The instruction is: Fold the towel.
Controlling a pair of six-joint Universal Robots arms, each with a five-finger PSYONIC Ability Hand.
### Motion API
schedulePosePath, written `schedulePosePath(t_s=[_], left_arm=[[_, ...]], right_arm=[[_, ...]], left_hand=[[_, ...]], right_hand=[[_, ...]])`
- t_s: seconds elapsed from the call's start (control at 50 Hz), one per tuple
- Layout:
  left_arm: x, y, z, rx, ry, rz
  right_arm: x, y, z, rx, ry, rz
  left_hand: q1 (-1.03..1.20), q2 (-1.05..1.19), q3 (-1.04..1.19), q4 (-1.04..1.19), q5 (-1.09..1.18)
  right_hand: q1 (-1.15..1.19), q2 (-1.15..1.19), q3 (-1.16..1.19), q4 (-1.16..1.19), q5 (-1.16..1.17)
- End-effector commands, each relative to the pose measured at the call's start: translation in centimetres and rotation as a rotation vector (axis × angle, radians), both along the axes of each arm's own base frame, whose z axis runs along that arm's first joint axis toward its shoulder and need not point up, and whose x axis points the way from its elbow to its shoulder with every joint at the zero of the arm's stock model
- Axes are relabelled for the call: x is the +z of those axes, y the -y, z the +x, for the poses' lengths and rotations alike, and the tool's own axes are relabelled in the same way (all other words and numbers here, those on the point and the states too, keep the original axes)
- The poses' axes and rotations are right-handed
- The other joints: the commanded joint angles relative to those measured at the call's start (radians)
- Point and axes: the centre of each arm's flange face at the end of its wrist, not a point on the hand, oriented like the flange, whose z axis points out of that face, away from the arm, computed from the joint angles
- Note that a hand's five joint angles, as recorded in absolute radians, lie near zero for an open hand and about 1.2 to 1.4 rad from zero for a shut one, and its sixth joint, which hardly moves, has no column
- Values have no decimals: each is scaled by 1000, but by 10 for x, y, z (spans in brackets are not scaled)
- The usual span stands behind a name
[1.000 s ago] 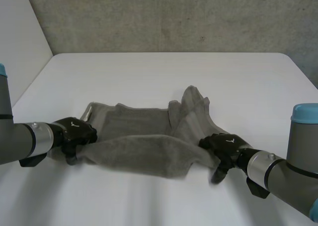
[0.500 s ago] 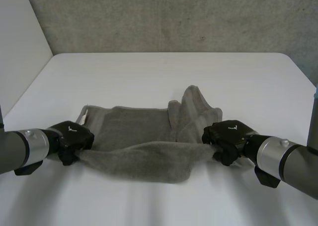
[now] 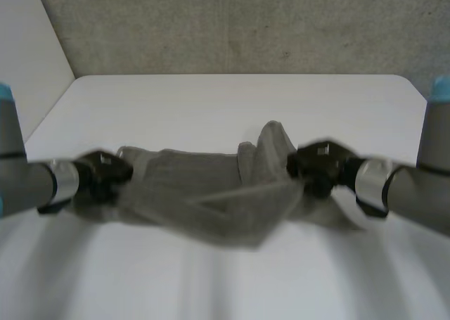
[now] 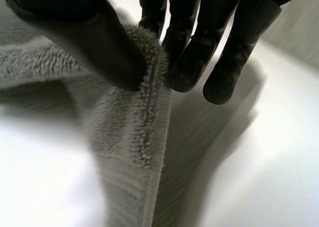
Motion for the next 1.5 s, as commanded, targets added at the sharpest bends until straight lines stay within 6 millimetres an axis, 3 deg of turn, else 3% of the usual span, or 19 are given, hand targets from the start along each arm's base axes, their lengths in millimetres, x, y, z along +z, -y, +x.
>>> schedulePosePath(t_s=[0.02, 0.04, 0.06, 0.1, 0.12, 0.14, 0.22, 0.32, 0.36, 0.38, 0.42, 0.44, 0.48, 0.66, 0.8, 0.96, 1.3, 1.4, 1.5], left_arm=[[108, 52, -43, 20, -142, -456], [145, 58, -52, 41, -218, -588], [146, 58, -52, 41, -219, -590], [215, 56, -57, 84, -401, -797], [216, 55, -57, 84, -402, -798], [246, 49, -54, 93, -490, -870], [273, 40, -47, 100, -612, -917], [228, 56, -29, 169, -558, -787], [164, 59, -18, 187, -449, -623], [163, 59, -18, 187, -449, -622], [103, 44, -17, 118, -351, -479], [103, 44, -17, 118, -351, -478], [59, 19, -15, 58, -282, -392], [-16, -21, 12, 49, -120, -275], [-15, -27, 16, 38, -82, -289], [9, -26, 22, 55, -82, -362], [47, -39, 20, 42, -83, -385], [46, -26, 21, 48, -85, -395], [17, -11, 17, 48, -83, -288]], right_arm=[[117, 48, 24, -11, 176, -420], [150, 55, 25, -32, 250, -531], [151, 55, 25, -32, 251, -533], [207, 57, 24, -49, 408, -715], [208, 57, 24, -49, 408, -716], [225, 54, 22, -45, 459, -765], [232, 50, 19, -42, 494, -765], [190, 47, 20, -27, 429, -620], [154, 39, 21, 7, 359, -537], [154, 39, 21, 7, 358, -536], [116, 27, 21, 45, 258, -472], [115, 27, 21, 46, 258, -471], [77, 14, 18, 73, 149, -409], [-5, -24, 6, 142, -61, -253], [-14, -32, 6, 147, -68, -215], [-13, -38, 10, 149, -39, -189], [-19, -42, 7, 146, -40, -159], [-19, -43, 8, 148, -39, -161], [-21, -45, 8, 150, -40, -152]], left_hand=[[129, 96, 75, 59, 84], [129, 96, 75, 59, 84], [129, 96, 75, 59, 84], [129, 96, 75, 59, 84], [129, 96, 75, 59, 84], [129, 96, 75, 59, 84], [129, 96, 75, 59, 84], [129, 96, 75, 59, 84], [129, 96, 75, 59, 84], [129, 96, 75, 59, 84], [129, 96, 75, 59, 84], [129, 96, 75, 59, 84], [129, 96, 75, 59, 84], [129, 96, 75, 59, 84], [106, 73, 52, 36, 61], [-490, -522, -543, -560, -534], [-587, -620, -641, -657, -632], [-673, -705, -726, -743, -717], [-717, -749, -770, -787, -761]], right_hand=[[77, 100, 72, 69, 63], [77, 100, 72, 69, 63], [77, 100, 72, 69, 63], [77, 100, 72, 69, 63], [77, 100, 72, 69, 63], [77, 100, 72, 69, 63], [77, 100, 72, 69, 63], [77, 100, 72, 69, 63], [77, 100, 72, 69, 63], [77, 100, 72, 69, 63], [77, 100, 72, 69, 63], [77, 100, 72, 69, 63], [77, 100, 72, 69, 63], [77, 100, 72, 69, 63], [77, 100, 72, 69, 63], [77, 100, 72, 69, 63], [77, 100, 72, 69, 63], [77, 100, 72, 69, 63], [77, 100, 72, 69, 63]])
